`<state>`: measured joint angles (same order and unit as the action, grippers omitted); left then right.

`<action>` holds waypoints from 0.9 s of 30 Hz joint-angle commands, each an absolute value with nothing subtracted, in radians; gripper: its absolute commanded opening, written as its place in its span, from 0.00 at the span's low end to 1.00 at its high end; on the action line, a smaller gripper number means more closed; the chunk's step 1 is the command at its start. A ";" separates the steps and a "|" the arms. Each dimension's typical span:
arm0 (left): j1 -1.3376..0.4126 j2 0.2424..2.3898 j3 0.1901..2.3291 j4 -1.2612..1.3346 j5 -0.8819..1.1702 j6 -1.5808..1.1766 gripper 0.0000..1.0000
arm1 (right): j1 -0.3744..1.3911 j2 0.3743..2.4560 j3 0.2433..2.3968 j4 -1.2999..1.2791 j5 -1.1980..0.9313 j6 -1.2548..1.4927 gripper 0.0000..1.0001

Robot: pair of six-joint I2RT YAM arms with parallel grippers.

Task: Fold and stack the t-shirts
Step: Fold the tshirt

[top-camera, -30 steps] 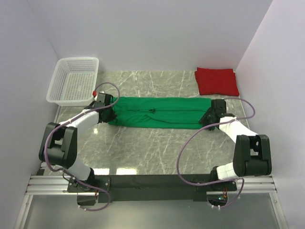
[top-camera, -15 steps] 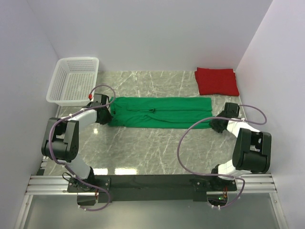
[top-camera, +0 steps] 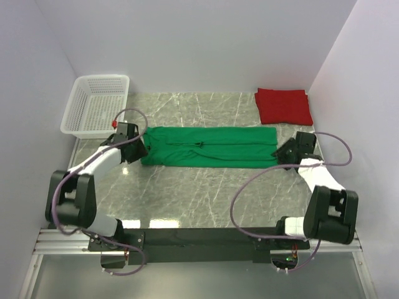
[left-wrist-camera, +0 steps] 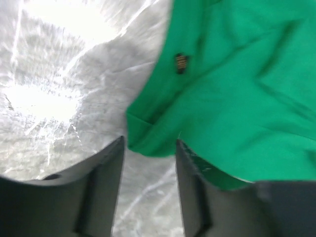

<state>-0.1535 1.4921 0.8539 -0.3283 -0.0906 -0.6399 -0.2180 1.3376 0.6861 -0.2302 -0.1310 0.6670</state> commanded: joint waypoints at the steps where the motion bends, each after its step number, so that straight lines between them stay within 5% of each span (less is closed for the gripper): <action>1: -0.150 1.372 0.861 -0.333 -0.061 -0.626 0.53 | -0.120 1.246 0.715 -0.199 -0.187 0.724 0.57; 9: -0.150 1.142 0.790 -0.379 -0.138 -0.551 0.90 | 0.196 1.287 0.673 0.003 -0.224 0.989 0.66; 27: -0.152 1.065 0.684 -0.311 -0.166 -0.488 0.86 | 0.483 1.641 0.827 0.150 -0.081 1.233 0.66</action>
<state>-0.1535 1.0634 0.6704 -0.3546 -0.1562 -0.5098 0.4736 1.6005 0.7738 0.0967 -0.1337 1.1896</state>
